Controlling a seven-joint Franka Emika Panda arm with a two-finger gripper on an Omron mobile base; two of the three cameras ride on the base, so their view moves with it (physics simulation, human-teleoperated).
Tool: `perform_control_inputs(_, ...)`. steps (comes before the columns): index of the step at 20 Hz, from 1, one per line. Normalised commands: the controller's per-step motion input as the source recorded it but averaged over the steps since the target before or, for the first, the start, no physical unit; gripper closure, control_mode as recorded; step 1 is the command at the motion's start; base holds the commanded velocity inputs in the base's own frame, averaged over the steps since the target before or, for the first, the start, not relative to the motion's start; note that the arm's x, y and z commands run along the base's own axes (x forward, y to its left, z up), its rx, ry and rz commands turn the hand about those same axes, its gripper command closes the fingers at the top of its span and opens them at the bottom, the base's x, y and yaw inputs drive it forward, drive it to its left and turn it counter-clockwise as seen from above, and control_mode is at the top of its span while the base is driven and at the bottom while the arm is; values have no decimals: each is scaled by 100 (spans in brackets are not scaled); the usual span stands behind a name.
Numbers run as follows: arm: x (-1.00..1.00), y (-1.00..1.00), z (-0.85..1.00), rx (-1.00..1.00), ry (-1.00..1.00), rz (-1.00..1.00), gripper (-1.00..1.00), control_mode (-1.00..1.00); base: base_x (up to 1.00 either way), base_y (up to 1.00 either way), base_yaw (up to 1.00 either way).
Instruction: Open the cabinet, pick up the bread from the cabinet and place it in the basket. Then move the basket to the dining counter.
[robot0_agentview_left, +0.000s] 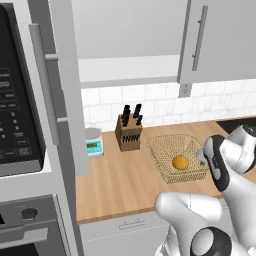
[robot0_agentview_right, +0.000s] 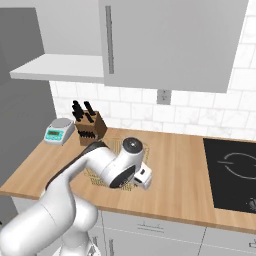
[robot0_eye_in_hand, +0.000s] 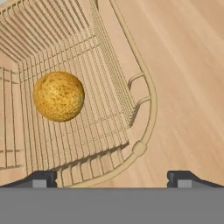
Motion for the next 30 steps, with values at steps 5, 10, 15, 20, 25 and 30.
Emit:
perform_control_inputs(5, 0, -17, 0, 14, 12, 0, -100, -100, 0, 0, 0)
perform_control_inputs(10, 0, -23, 0, 18, 7, 0, -100, -100, 0, 0, 0)
perform_control_inputs(15, 0, -15, -1, 16, 0, 0, -100, -100, 0, 0, 0)
perform_control_inputs(20, 0, -1, -14, 9, 0, 0, -100, -100, 0, 0, 0)
perform_control_inputs(25, 6, 0, -20, 1, 0, 0, -100, -100, 0, 0, 0)
perform_control_inputs(30, 9, 0, -9, 0, -6, -1, -100, -100, 0, 0, 0)
